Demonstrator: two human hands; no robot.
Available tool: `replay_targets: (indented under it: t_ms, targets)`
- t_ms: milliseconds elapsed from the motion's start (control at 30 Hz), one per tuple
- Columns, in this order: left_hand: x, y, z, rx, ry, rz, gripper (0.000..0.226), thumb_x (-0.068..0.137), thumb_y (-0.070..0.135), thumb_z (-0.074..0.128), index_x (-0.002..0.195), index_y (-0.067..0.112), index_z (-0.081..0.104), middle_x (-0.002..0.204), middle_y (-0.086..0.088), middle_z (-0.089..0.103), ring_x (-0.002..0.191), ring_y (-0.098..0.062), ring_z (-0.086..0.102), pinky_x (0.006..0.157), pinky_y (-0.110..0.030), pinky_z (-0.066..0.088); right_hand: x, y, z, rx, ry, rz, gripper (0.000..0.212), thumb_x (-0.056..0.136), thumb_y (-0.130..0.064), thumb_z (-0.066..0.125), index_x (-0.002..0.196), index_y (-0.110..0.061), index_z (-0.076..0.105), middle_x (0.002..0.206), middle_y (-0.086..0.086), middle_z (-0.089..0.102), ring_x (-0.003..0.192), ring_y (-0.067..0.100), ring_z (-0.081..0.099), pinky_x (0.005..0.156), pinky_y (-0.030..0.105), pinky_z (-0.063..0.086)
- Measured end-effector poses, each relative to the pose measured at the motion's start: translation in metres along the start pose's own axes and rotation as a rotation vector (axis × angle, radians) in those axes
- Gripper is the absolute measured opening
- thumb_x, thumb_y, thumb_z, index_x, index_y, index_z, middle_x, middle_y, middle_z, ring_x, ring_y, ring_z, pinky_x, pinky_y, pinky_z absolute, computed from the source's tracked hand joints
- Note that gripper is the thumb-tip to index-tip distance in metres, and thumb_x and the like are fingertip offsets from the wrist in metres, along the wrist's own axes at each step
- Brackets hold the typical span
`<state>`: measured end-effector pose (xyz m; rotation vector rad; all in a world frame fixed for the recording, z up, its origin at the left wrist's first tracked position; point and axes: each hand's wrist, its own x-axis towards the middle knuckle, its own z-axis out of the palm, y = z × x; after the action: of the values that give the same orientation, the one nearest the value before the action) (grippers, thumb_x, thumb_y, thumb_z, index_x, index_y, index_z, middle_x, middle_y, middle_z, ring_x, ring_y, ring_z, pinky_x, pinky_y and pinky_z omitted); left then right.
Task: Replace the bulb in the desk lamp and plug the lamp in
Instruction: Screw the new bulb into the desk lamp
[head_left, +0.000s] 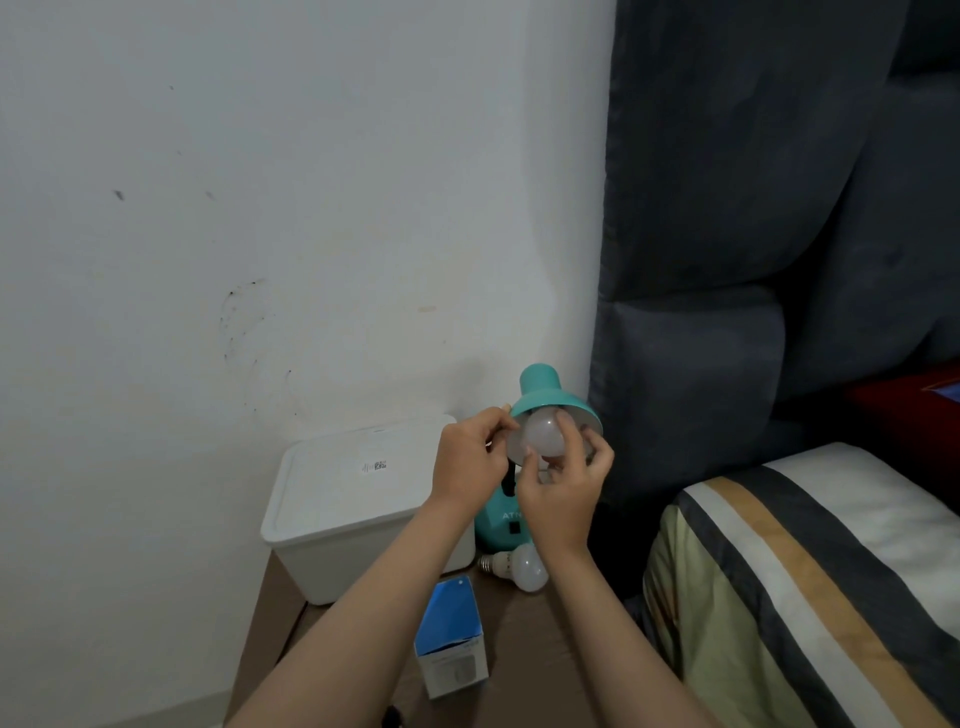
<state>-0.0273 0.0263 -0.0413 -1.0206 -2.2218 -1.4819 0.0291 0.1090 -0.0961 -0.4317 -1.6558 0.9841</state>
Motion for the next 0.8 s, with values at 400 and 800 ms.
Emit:
replay_targets:
  t_ms: [400, 800]
  targets:
    - [-0.001, 0.001, 0.000, -0.006, -0.002, -0.008, 0.026, 0.079, -0.007, 0.055, 0.082, 0.016, 0.067, 0.076, -0.008, 0.072, 0.068, -0.029, 0.067, 0.066, -0.045, 0.056, 0.002, -0.005, 0.002, 0.028, 0.046, 0.009, 0.047, 0.080, -0.013, 0.076, 0.123, -0.008, 0.057, 0.120, 0.016, 0.043, 0.101, 0.022, 0.056, 0.081, 0.025, 0.054]
    - [-0.001, 0.002, 0.000, -0.007, -0.001, -0.010, 0.023, 0.079, -0.008, 0.057, 0.084, 0.012, 0.068, 0.079, -0.007, 0.072, 0.072, -0.027, 0.069, 0.066, -0.043, 0.057, 0.000, -0.002, 0.001, -0.004, 0.034, -0.046, 0.043, 0.085, -0.012, 0.070, 0.126, -0.012, 0.058, 0.126, 0.013, 0.038, 0.108, 0.014, 0.050, 0.086, 0.024, 0.053]
